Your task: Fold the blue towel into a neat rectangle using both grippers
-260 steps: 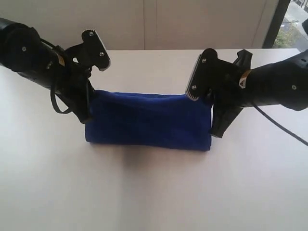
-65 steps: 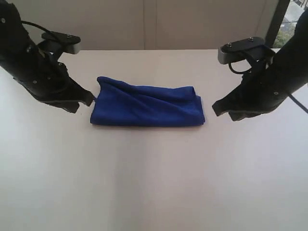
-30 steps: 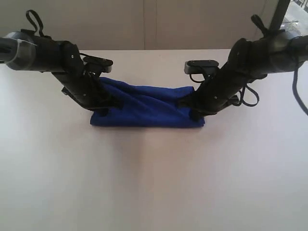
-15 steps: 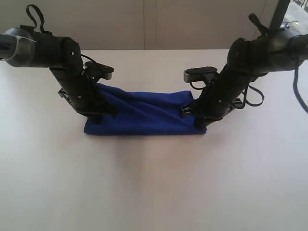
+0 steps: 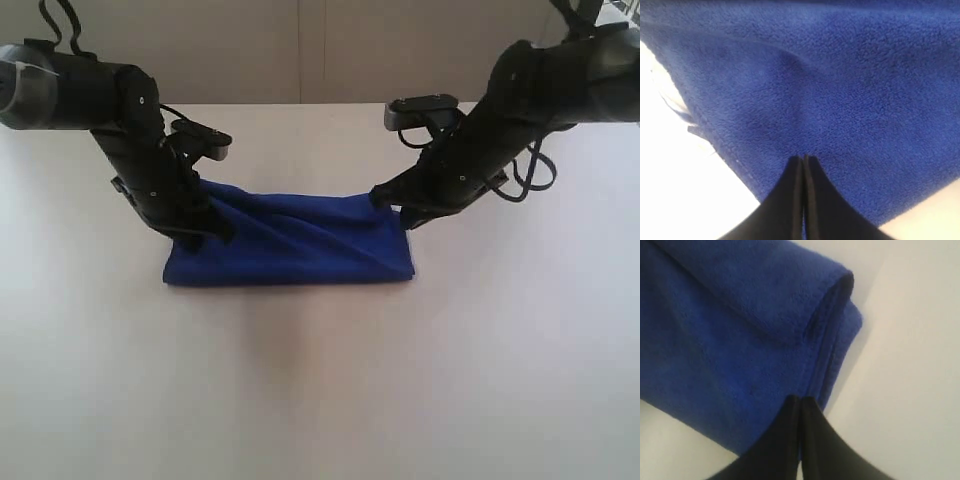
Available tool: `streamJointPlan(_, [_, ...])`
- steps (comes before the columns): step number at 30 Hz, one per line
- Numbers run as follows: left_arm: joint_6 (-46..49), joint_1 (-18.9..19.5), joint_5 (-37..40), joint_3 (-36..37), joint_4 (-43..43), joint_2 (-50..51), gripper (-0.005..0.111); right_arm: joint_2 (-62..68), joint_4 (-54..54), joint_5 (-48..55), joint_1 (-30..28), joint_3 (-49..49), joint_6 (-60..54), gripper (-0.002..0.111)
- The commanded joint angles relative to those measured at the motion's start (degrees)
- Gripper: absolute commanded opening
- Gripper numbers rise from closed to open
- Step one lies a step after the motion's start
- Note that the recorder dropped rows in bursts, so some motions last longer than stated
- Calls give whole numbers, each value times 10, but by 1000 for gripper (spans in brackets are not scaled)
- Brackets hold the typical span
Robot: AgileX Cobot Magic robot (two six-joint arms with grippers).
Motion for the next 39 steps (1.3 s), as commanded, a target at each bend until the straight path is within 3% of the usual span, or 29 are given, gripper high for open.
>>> streamJointPlan(1, [3, 2, 10, 4, -9, -8, 0, -2, 37, -53, 10, -4, -62, 0])
streamJointPlan(13, [4, 1, 3, 4, -11, 0, 0, 66, 91, -84, 20, -11, -81, 0])
streamJointPlan(27, [17, 1, 4, 4, -11, 0, 0, 111, 135, -257, 20, -29, -21, 0])
streamJointPlan(39, [17, 1, 11, 4, -11, 0, 0, 117, 142, -301, 19, -64, -20, 0])
